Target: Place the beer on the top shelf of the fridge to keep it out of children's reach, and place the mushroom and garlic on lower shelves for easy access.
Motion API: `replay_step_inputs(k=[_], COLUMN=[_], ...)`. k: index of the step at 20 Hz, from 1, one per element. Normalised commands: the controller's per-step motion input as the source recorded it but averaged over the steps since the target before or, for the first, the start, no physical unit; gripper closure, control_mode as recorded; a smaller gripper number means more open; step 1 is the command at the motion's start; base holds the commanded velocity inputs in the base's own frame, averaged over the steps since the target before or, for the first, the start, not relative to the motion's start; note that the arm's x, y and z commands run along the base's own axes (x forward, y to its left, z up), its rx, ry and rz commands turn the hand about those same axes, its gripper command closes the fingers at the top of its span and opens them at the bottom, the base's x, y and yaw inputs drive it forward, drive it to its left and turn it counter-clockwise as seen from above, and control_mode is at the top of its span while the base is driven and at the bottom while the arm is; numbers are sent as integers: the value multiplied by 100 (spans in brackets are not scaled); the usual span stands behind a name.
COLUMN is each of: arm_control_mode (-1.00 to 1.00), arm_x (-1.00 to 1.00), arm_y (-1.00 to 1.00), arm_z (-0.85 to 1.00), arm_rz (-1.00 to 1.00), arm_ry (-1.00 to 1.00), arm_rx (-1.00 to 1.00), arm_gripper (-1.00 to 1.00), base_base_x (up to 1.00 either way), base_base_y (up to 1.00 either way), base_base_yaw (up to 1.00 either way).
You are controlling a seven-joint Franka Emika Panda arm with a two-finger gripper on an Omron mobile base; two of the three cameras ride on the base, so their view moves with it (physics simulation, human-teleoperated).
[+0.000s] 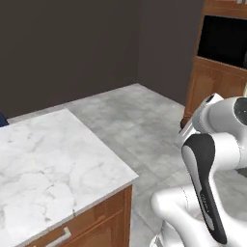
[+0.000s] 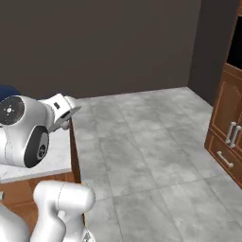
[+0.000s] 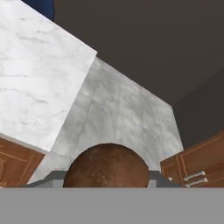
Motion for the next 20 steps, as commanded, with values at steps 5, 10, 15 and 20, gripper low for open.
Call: replay_step_inputs(k=[5,10,15,20], arm_control_mode=[100,100,100,100], arm_x=[0,0,0,0], arm_y=[0,0,0,0], arm_z=[0,0,0,0], arm_rz=[0,0,0,0], arm_ry=[0,0,0,0], arm_rx=[0,0,0,0], arm_gripper=[100,100,100,100], base_base_x=[3,18,30,39], base_base_y=[-62,-43,-31,-30], base_base_yaw=[-54,-54,-54,-55])
